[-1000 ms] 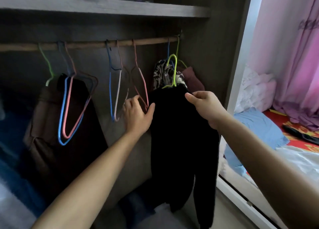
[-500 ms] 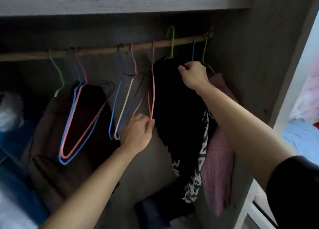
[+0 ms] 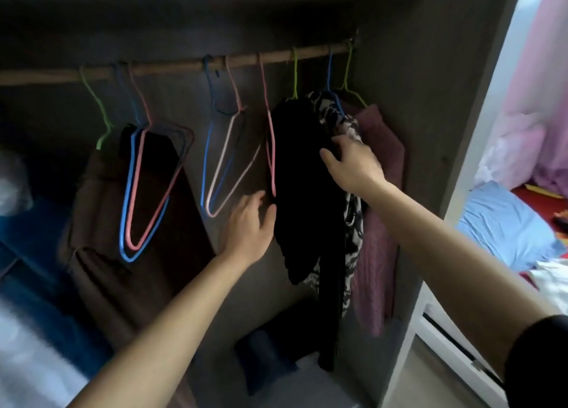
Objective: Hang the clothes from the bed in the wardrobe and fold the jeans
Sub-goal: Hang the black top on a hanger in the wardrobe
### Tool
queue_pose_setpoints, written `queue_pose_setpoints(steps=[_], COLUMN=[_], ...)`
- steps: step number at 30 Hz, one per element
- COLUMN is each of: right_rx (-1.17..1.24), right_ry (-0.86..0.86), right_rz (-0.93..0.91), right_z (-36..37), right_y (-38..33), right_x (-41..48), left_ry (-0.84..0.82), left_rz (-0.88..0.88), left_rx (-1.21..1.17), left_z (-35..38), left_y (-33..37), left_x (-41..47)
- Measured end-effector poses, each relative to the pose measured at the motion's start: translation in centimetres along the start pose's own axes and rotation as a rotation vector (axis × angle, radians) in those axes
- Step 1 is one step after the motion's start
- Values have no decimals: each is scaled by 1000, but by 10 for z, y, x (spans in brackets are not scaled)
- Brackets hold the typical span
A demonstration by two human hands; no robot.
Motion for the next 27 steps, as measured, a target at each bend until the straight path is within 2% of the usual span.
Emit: queue_pose_setpoints(steps=[5,9,13,21,27], right_rx=[-143,-250,-496,-676,-712], right_ry=[87,150,292,350,270], right_rz=[48,59,52,191,326], right_z=[-24,-62,-126,-251,-326], right_y=[52,90,121,204,297], right_x=[-97,-179,-247,-377,-463], left_ry=[-43,-56,-74,-186,-337], left_rz=[-43,19,73,254,339], left_rx=[-135,-123,-152,-211,-281], left_z=[15,27,35,65,119], left_y=[9,43,85,223,354], left_x=[-58,-110,-151,-253,-341])
Point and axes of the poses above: each hand's wrist, its own x-axis towards the middle knuckle, its own z-axis out of the palm, y = z × x, the point moved 10 cm from there along x, towards the middle knuckle, and after that the axes turned 12 degrees about y, right-handed, at the moved point
